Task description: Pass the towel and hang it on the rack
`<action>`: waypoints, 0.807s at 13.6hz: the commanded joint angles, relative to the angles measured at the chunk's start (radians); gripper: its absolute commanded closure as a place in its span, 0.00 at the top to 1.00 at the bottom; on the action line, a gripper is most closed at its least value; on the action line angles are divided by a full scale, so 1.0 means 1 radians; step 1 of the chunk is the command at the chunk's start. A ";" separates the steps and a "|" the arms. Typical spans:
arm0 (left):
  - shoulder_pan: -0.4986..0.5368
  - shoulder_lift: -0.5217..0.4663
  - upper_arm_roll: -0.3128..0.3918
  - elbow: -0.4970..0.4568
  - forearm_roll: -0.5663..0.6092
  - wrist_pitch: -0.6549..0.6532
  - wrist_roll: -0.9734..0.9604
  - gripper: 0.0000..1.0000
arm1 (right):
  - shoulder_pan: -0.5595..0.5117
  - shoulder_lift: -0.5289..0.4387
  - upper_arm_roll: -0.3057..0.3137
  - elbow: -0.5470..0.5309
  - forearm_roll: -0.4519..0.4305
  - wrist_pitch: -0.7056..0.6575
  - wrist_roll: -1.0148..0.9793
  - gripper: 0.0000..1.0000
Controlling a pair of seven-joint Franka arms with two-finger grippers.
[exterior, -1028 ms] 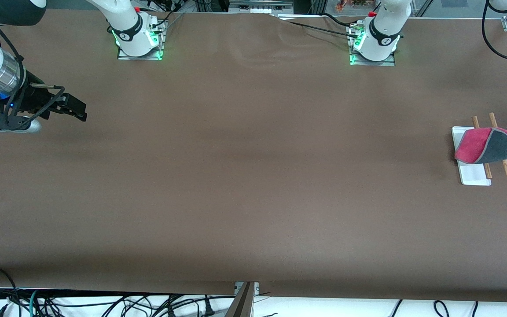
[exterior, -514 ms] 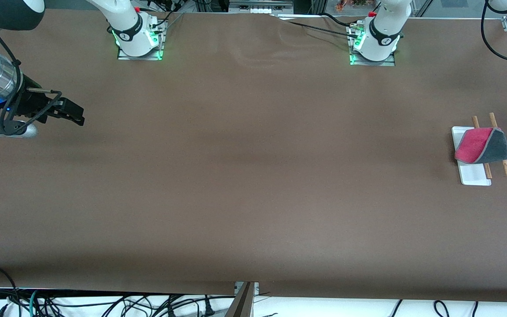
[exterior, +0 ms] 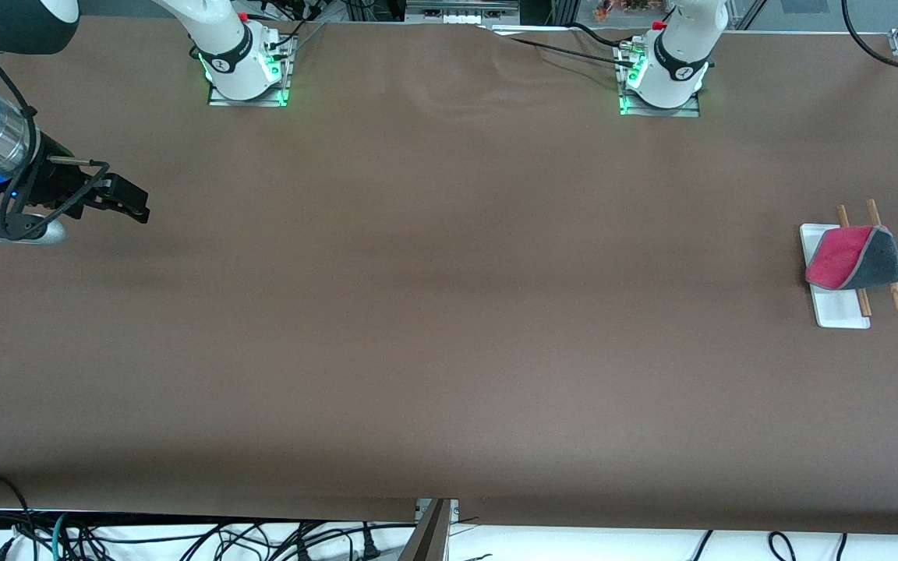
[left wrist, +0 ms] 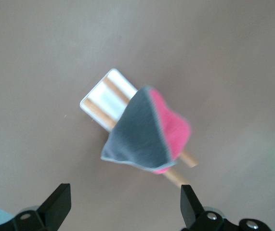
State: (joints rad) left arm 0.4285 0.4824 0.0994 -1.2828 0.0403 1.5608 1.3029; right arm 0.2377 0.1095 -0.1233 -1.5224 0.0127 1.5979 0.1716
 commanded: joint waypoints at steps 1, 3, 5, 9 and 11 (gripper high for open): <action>-0.100 -0.079 0.008 -0.026 -0.013 -0.059 -0.167 1.00 | -0.003 0.006 0.002 0.021 -0.007 -0.009 -0.003 1.00; -0.180 -0.117 0.008 -0.026 -0.013 -0.093 -0.298 1.00 | -0.003 0.006 0.002 0.021 -0.007 -0.009 -0.003 1.00; -0.238 -0.143 0.008 -0.026 -0.043 -0.120 -0.428 1.00 | -0.003 0.006 0.002 0.021 -0.007 -0.009 -0.001 1.00; -0.371 -0.258 0.014 -0.133 -0.085 -0.113 -0.843 1.00 | -0.005 0.006 0.002 0.021 -0.007 -0.007 -0.001 1.00; -0.419 -0.319 -0.015 -0.212 -0.085 -0.076 -1.079 1.00 | -0.003 0.006 0.002 0.021 -0.005 -0.007 -0.001 1.00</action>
State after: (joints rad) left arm 0.0521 0.2648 0.0936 -1.3620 -0.0315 1.4372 0.4058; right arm 0.2376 0.1096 -0.1235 -1.5219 0.0127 1.5979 0.1716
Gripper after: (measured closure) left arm 0.000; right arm 0.000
